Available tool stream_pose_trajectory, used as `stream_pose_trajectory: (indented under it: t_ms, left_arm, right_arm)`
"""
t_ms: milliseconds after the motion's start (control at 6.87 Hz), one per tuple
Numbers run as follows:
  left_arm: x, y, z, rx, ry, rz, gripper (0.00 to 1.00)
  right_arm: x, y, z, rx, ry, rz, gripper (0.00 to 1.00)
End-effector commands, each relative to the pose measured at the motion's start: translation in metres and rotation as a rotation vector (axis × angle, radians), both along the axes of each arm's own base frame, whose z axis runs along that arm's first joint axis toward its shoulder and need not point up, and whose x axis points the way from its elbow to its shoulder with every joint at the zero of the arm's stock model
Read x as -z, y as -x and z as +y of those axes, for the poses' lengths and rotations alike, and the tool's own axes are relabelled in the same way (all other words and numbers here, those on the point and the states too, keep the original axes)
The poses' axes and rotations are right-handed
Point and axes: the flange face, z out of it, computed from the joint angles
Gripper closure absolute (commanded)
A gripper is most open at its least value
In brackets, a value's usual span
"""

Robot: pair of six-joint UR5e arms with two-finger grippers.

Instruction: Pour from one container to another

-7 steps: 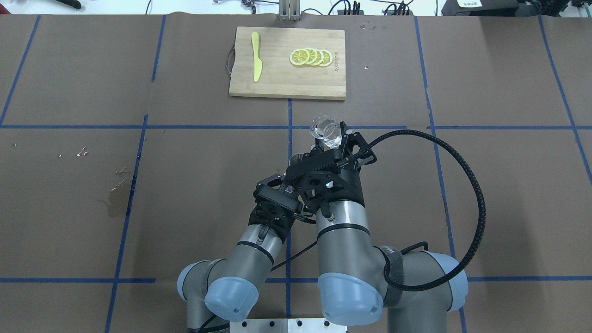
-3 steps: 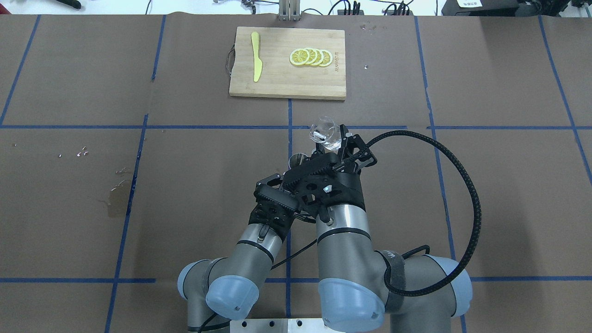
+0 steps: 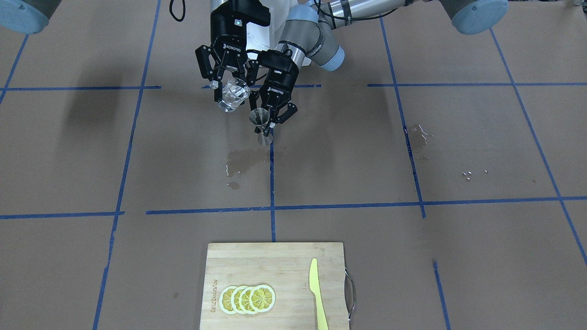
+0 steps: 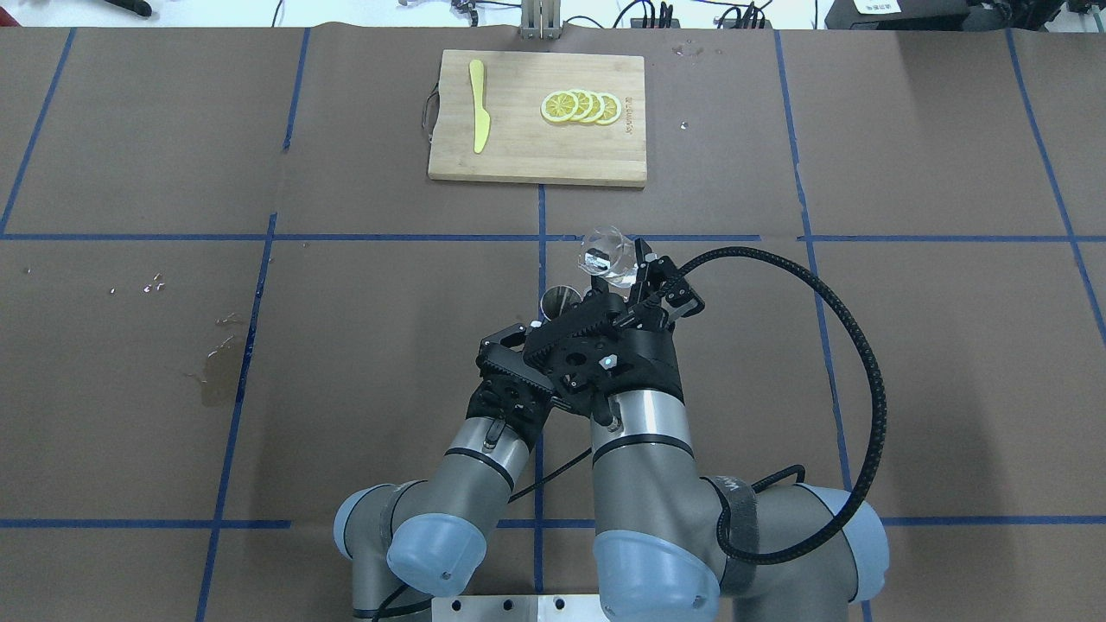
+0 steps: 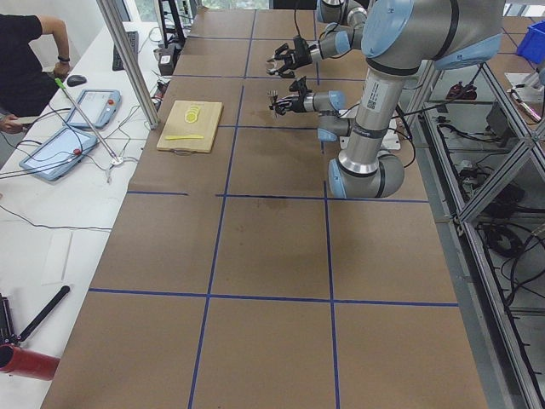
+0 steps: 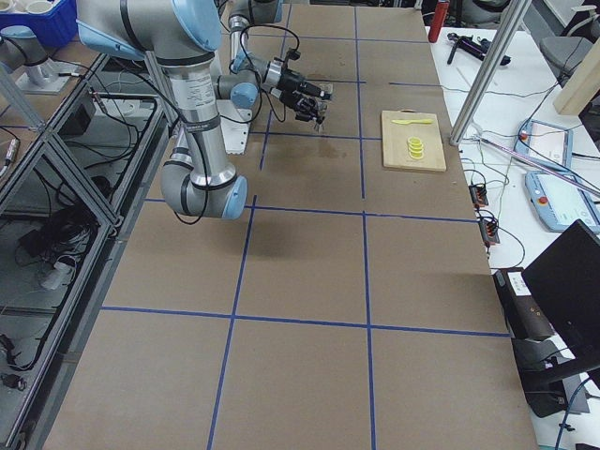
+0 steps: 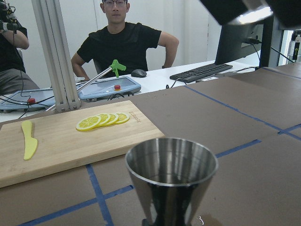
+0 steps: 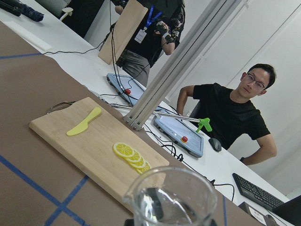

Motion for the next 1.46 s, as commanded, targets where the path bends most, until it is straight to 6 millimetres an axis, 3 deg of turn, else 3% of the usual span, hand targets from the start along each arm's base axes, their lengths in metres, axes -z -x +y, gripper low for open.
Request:
stream_pose_trajectory:
  t_ms: [0,1310]
  left_arm:
    - [0.0011,-0.0001,0.0,0.0,0.0,0.002,1.0]
    - [0.0089,-0.0003,-0.0001,0.0,-0.002,0.012,1.0]
  right_arm:
    - [-0.0007,0.0012,0.0016,0.016,-0.01,0.052,0.98]
    - [0.0044,0.0019,0.0015,0.1,-0.082,0.317,0.98]
